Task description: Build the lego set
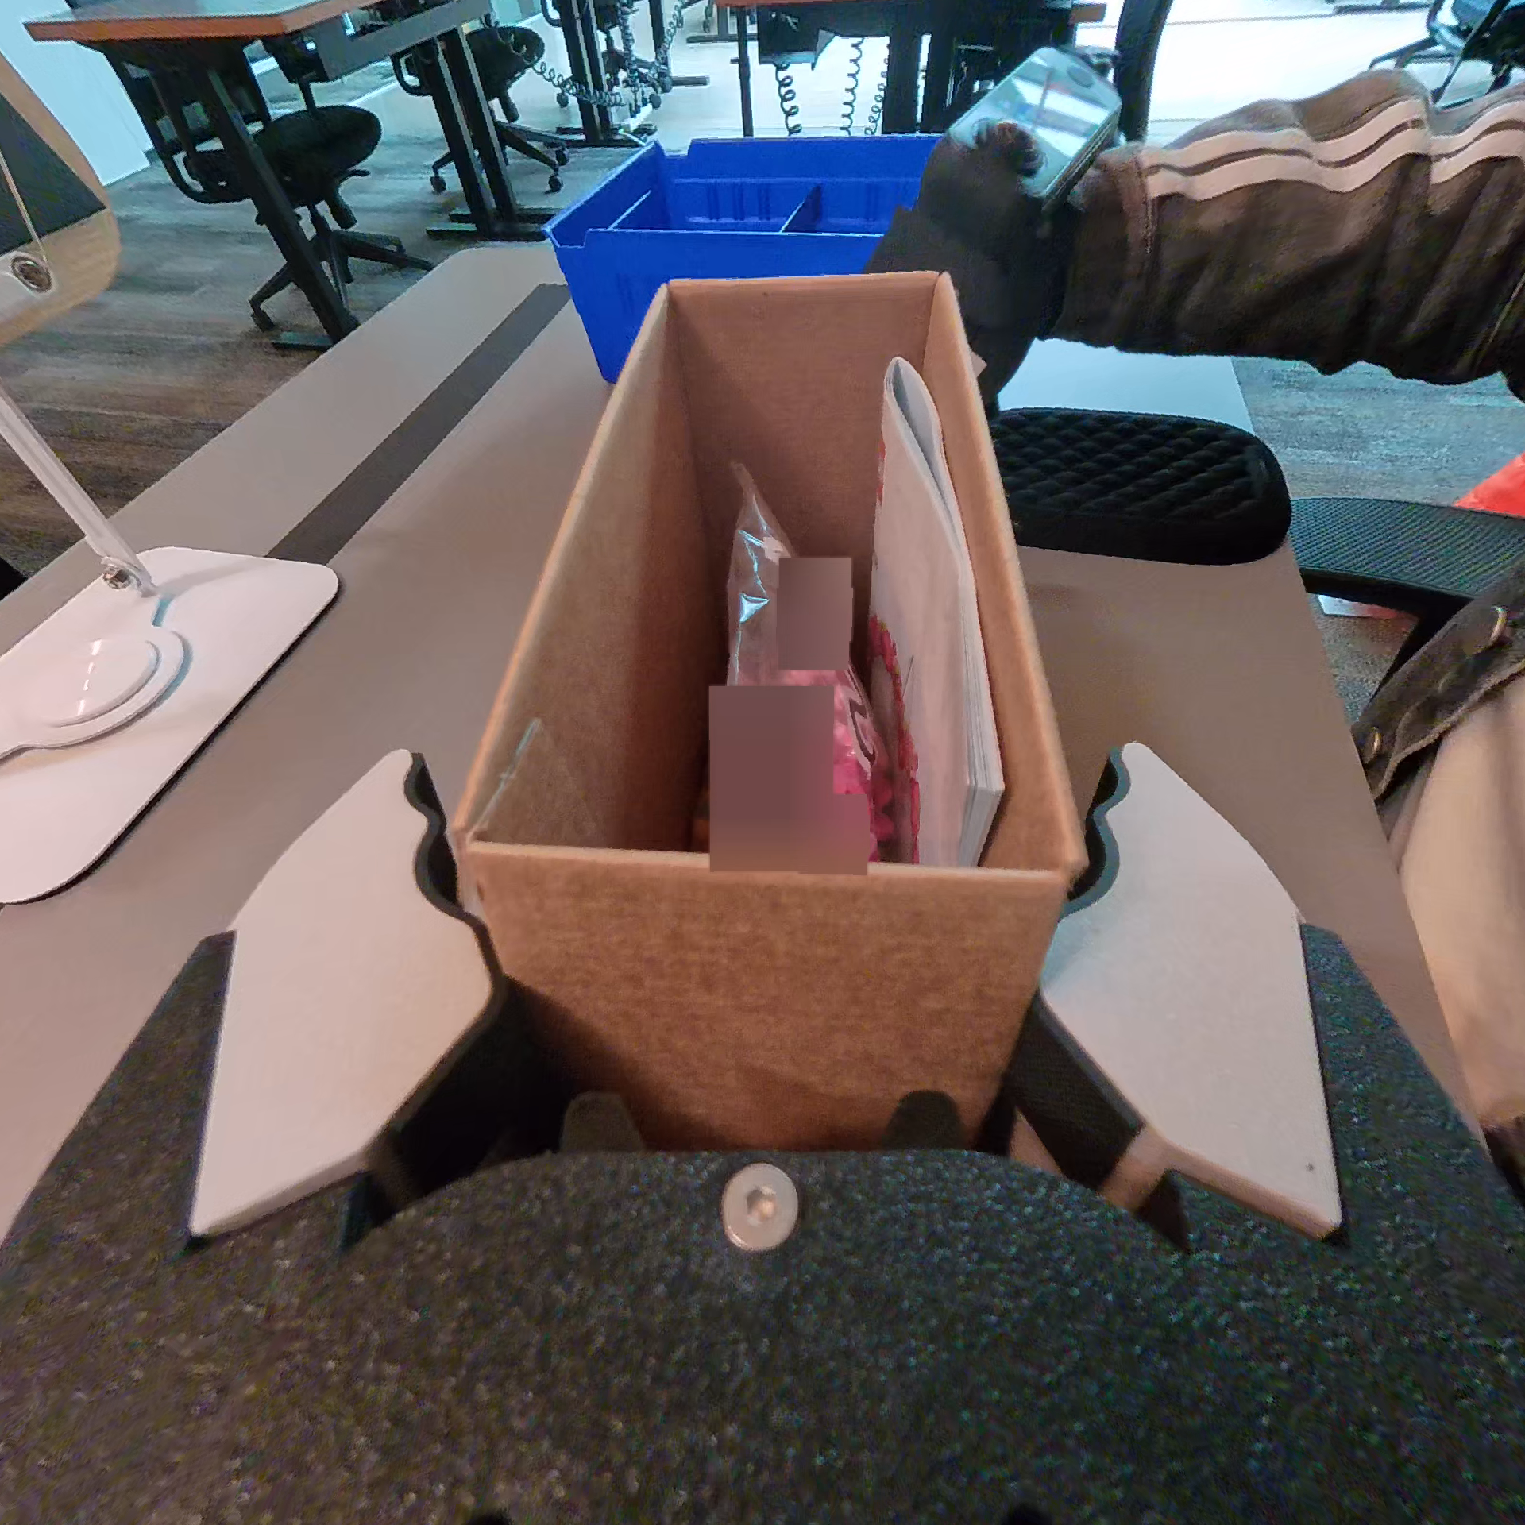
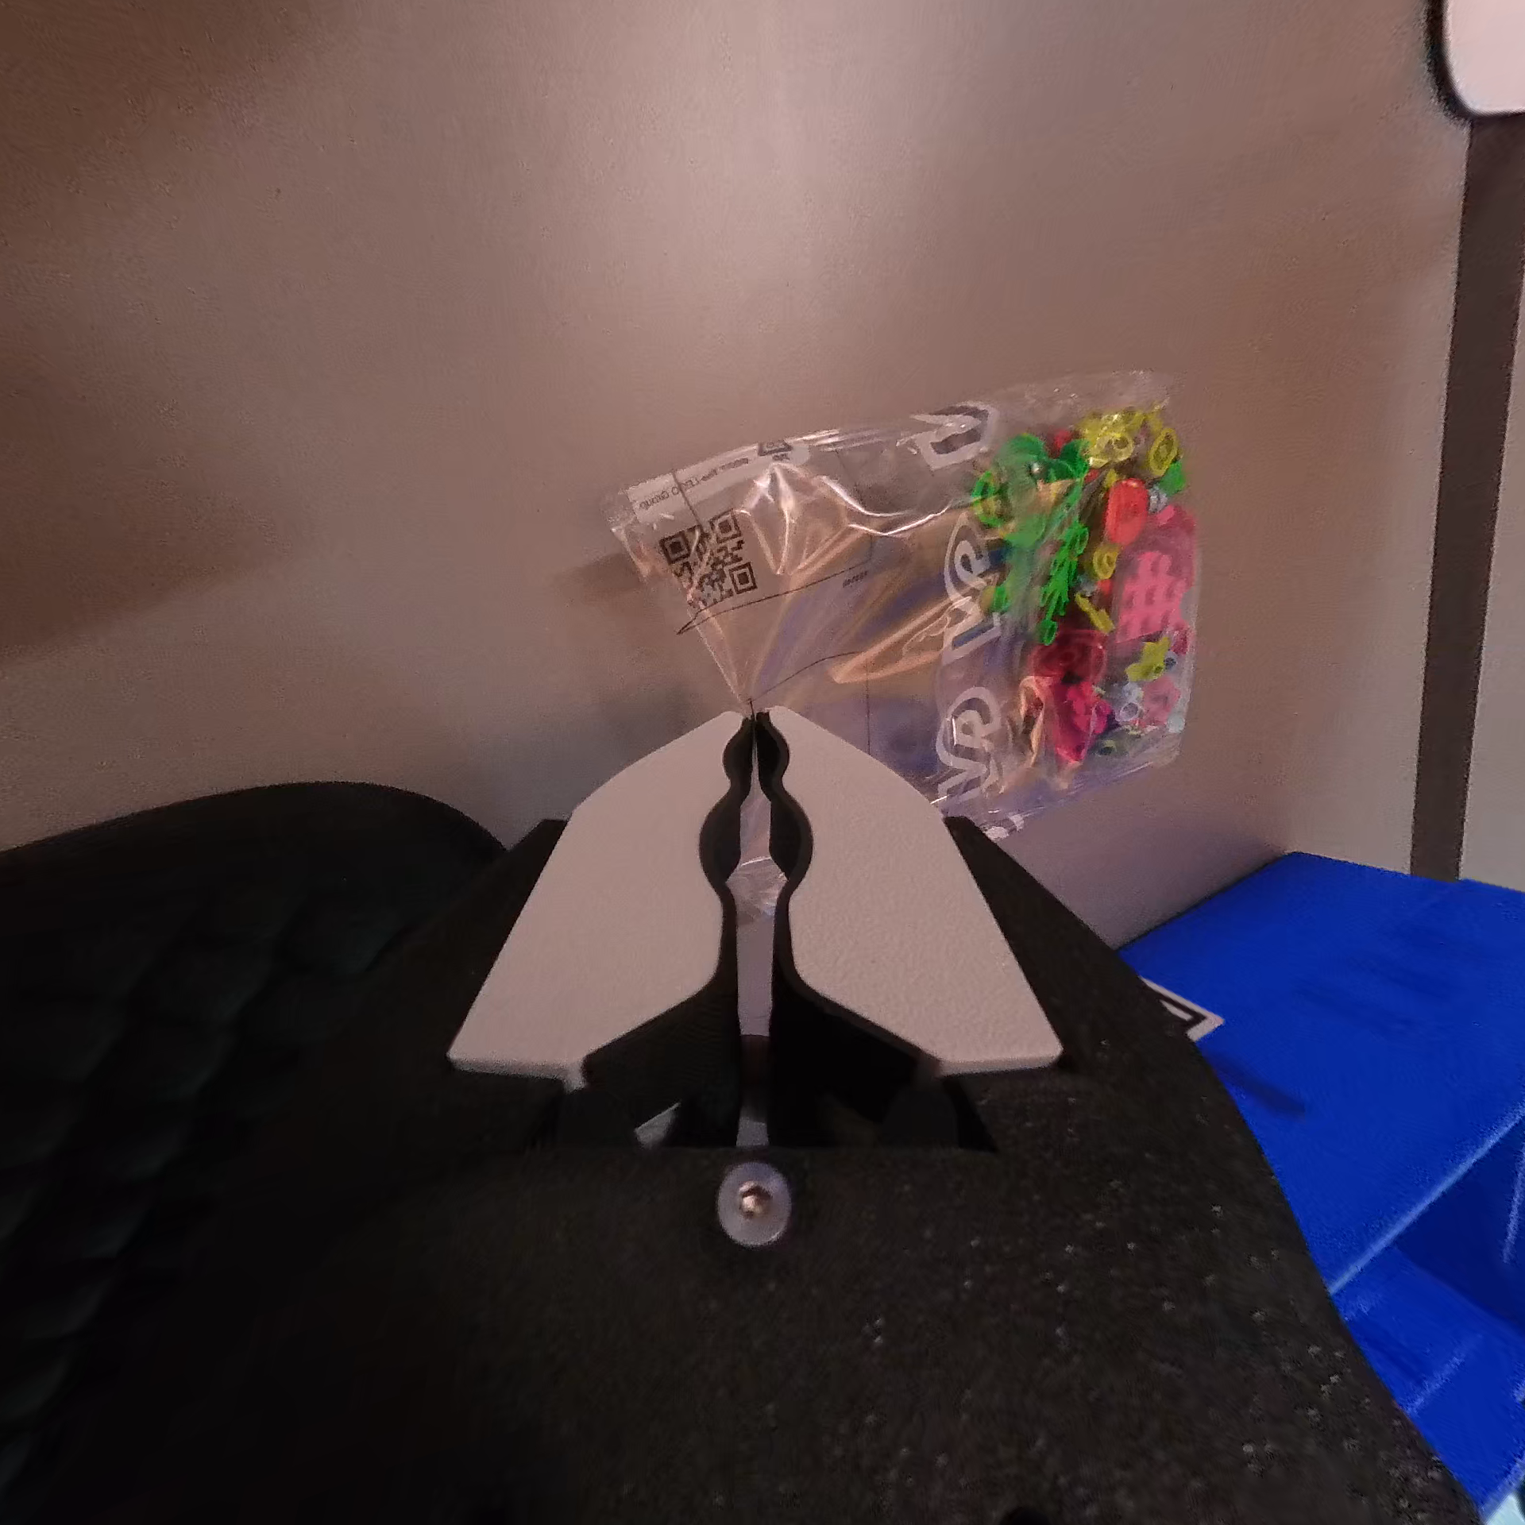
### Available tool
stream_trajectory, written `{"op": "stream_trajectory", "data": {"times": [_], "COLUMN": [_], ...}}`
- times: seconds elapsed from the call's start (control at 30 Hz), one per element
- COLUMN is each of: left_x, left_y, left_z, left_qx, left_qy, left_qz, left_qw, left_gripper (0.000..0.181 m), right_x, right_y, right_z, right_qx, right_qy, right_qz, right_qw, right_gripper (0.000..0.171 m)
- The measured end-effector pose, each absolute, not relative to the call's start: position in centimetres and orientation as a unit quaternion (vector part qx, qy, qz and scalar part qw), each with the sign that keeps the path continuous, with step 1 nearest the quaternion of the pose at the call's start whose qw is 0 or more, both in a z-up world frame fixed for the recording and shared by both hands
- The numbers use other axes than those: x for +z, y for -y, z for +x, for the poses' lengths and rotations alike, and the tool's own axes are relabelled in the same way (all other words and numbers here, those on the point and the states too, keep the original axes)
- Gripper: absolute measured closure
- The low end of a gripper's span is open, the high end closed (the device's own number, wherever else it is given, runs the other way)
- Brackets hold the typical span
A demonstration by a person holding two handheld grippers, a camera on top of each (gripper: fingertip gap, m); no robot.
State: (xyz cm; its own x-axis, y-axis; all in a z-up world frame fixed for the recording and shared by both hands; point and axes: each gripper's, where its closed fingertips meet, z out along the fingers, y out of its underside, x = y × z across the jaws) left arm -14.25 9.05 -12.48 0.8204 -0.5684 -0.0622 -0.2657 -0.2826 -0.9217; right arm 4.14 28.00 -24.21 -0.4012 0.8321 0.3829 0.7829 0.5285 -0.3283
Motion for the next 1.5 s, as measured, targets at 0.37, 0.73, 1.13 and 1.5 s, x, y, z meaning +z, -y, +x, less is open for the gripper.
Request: {"op": "stream_trajectory", "data": {"times": [0.37, 0.73, 1.13, 1.5], "left_x": [-12.5, -12.5, -12.4, -12.3], "left_y": [-9.1, -9.1, -9.1, -9.1], "left_z": [-14.3, -14.3, -14.1, -14.1], "left_qx": [-0.146, -0.149, -0.151, -0.154], "left_qy": [-0.265, -0.266, -0.272, -0.272], "left_qz": [-0.787, -0.787, -0.783, -0.781], "left_qw": [0.537, 0.537, 0.539, 0.541], "left_gripper": [0.038, 0.038, 0.038, 0.038], "right_x": [-13.5, -16.2, -24.1, -21.8], "right_y": [-28.4, -35.4, -39.9, -40.3], "right_z": [5.5, -1.2, -4.0, -5.0], "right_qx": [-0.014, 0.011, 0.035, 0.074], "right_qy": [0.863, 0.884, 0.869, 0.83], "right_qz": [-0.435, -0.447, -0.486, -0.537], "right_qw": [0.256, 0.139, 0.084, 0.132], "right_gripper": [0.171, 0.171, 0.171, 0.112]}}
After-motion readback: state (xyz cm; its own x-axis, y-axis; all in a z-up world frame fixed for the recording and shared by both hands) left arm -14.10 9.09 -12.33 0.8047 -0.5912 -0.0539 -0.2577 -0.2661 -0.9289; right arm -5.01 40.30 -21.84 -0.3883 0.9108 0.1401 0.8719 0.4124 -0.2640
